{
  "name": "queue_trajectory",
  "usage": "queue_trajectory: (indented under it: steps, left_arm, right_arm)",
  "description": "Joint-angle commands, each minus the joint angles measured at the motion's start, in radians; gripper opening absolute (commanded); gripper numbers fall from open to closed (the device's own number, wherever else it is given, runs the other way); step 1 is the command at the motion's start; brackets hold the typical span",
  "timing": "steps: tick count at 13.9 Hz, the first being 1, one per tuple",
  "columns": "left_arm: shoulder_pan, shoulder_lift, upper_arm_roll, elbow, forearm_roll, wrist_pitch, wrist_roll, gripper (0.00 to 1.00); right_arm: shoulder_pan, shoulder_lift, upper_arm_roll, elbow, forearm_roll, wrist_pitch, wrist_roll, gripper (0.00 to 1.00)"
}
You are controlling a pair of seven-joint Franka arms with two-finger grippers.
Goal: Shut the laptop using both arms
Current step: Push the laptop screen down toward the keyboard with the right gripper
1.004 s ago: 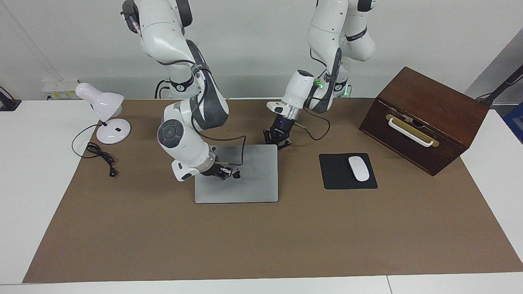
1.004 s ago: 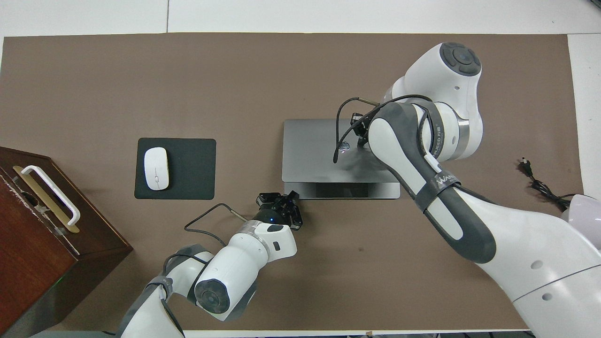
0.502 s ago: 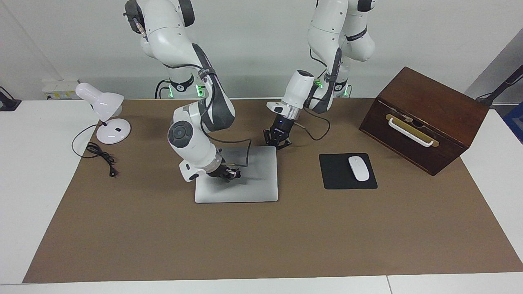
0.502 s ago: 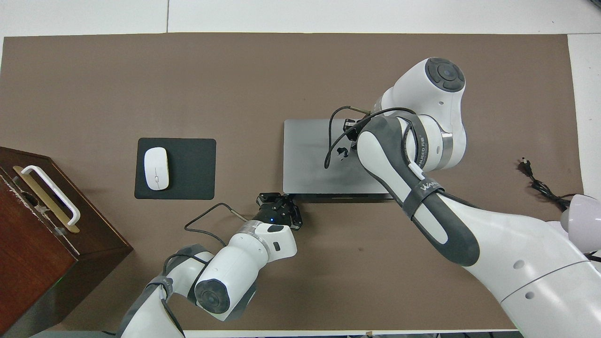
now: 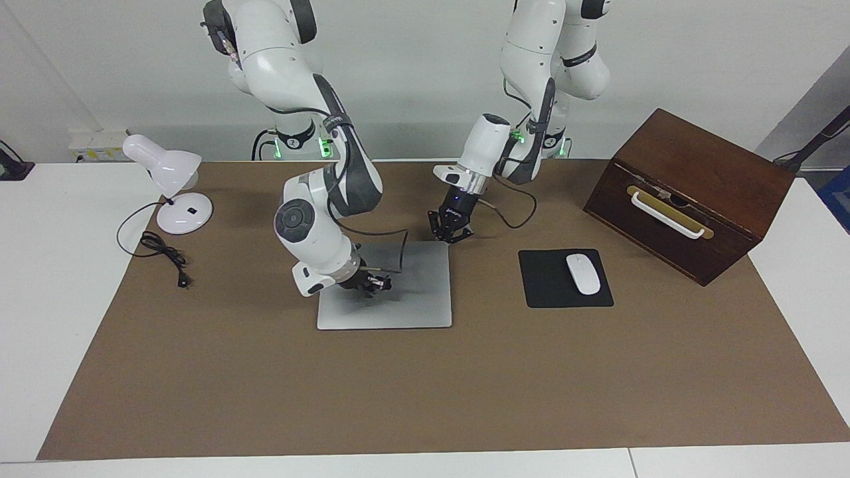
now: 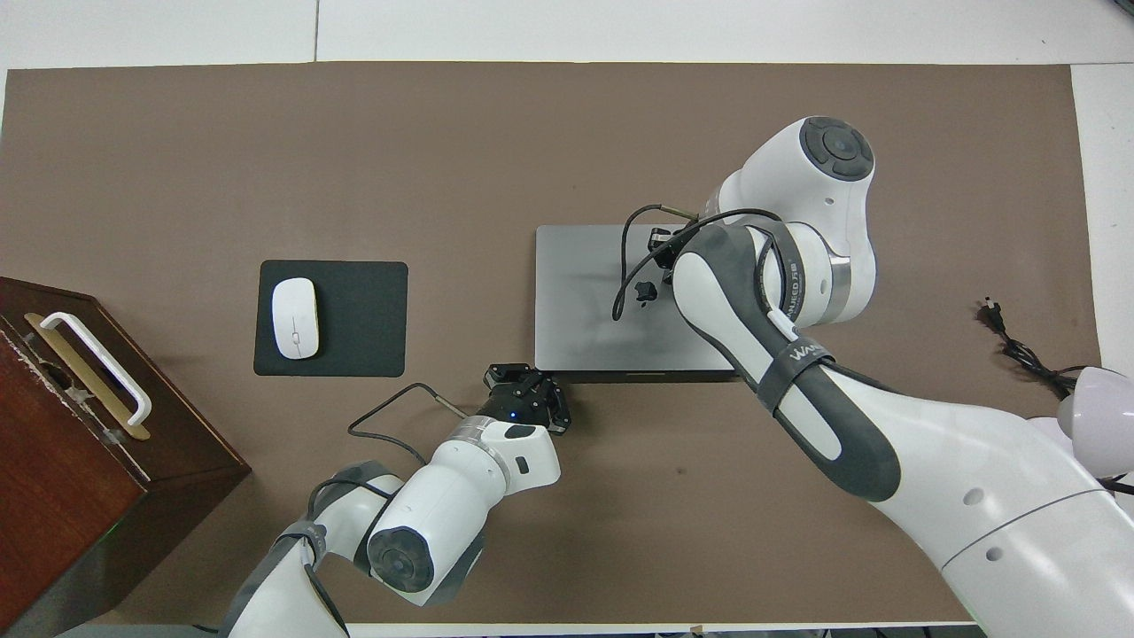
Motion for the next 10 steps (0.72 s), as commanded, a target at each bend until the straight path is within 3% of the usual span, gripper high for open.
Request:
queue_trajectory:
  steps: [1,6,10]
  left_arm:
    - [-0.017,0.037,0.018,-0.050,-0.002,-0.013,0.014,0.00]
    - [-0.017,0.037,0.017,-0.050,-0.002,-0.013,0.014,0.00]
    - [-0.017,0.037,0.017,-0.049,-0.002,-0.013,0.014,0.00]
  right_arm:
    - [-0.002,-0.008,0.004,-0.037,0.023,0.038,0.009,0.00]
    - [-0.002,-0.013,0.001,-0.011,0.018,0.036,0.021,0.00]
    - [-0.051,-0.014,-0.010,0.098,-0.085,0.058,-0.014,0.00]
